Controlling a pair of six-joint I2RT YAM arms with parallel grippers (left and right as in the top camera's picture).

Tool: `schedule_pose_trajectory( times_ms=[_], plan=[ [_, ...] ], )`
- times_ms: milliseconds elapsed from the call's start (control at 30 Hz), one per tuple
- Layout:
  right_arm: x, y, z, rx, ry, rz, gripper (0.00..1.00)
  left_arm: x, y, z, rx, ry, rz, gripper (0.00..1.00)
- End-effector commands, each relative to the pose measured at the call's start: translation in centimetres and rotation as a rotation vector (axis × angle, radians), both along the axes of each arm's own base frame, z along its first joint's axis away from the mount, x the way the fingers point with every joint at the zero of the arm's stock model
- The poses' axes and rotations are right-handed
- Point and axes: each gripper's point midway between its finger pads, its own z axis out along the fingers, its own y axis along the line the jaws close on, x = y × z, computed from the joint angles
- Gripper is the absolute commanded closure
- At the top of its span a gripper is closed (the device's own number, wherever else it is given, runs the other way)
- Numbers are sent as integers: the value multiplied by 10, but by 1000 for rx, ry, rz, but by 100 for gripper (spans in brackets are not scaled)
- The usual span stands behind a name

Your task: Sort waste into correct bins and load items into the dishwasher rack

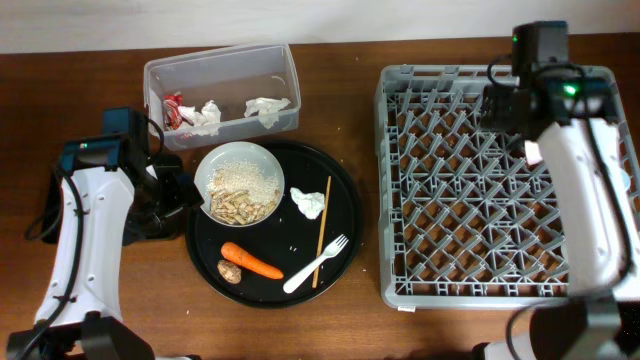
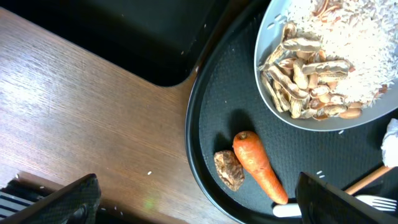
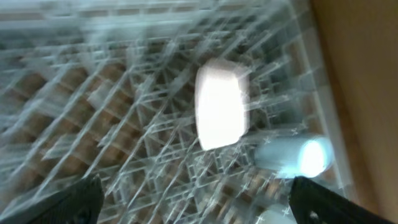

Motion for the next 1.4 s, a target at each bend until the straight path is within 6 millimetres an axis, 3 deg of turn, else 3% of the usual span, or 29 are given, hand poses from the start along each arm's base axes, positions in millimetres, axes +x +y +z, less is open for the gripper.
schedule_pose_trajectory(
  times_ms=[0, 167, 200, 300, 467, 567, 600, 733, 767, 833, 867, 900, 933, 1067, 1167, 1233, 1267, 1300, 1367],
  plan=[
    [-26, 82, -10, 418, 94, 206, 2, 4, 2, 2, 9, -20, 9, 0],
    [-59, 181, -17, 447, 214, 555, 1, 4, 1, 2, 7, -24, 7, 0],
    [-60, 189, -18, 444, 212, 517, 1, 7, -6, 2, -17, -32, -6, 1],
    [-58, 170, -22, 393, 212, 316, 1, 30, -51, 5, -73, -126, -175, 1],
    [-67, 120, -28, 391, 273, 161, 2, 62, -161, -1, -106, -274, -475, 1],
    [-76, 72, -31, 382, 304, 25, 1, 65, -222, -36, -128, -257, -601, 1],
    [-78, 64, -32, 378, 314, 21, 1, 66, -240, -55, -138, -240, -598, 0],
    [-85, 51, -33, 363, 335, 3, 1, 74, -276, -107, -143, -222, -646, 1],
    [-85, 51, -33, 363, 335, 3, 1, 73, -275, -118, -136, -199, -646, 2],
    [-84, 51, -33, 363, 335, 3, 2, 70, -273, -132, -128, -164, -645, 16],
    [-84, 51, -33, 359, 335, 2, 2, 69, -273, -134, -126, -159, -645, 27],
    [-84, 50, -33, 356, 335, 1, 1, 69, -273, -133, -126, -160, -645, 51],
    [-85, 50, -33, 356, 335, 1, 1, 69, -272, -133, -125, -156, -644, 65],
    [-85, 50, -33, 356, 336, 1, 1, 71, -262, -128, -114, -139, -652, 85],
    [-85, 50, -33, 356, 336, 1, 1, 85, -240, -100, -19, -152, -628, 92],
    [-85, 50, -33, 356, 336, 1, 1, 108, -228, -50, 12, -237, -697, 92],
    [-85, 50, -33, 356, 336, 1, 1, 118, -224, -34, 14, -279, -697, 91],
    [-85, 50, -33, 355, 336, 1, 1, 136, -212, -14, 43, -338, -659, 88],
    [-85, 50, -33, 353, 337, 8, 2, 167, -181, 6, 115, -422, -574, 81]
  ],
)
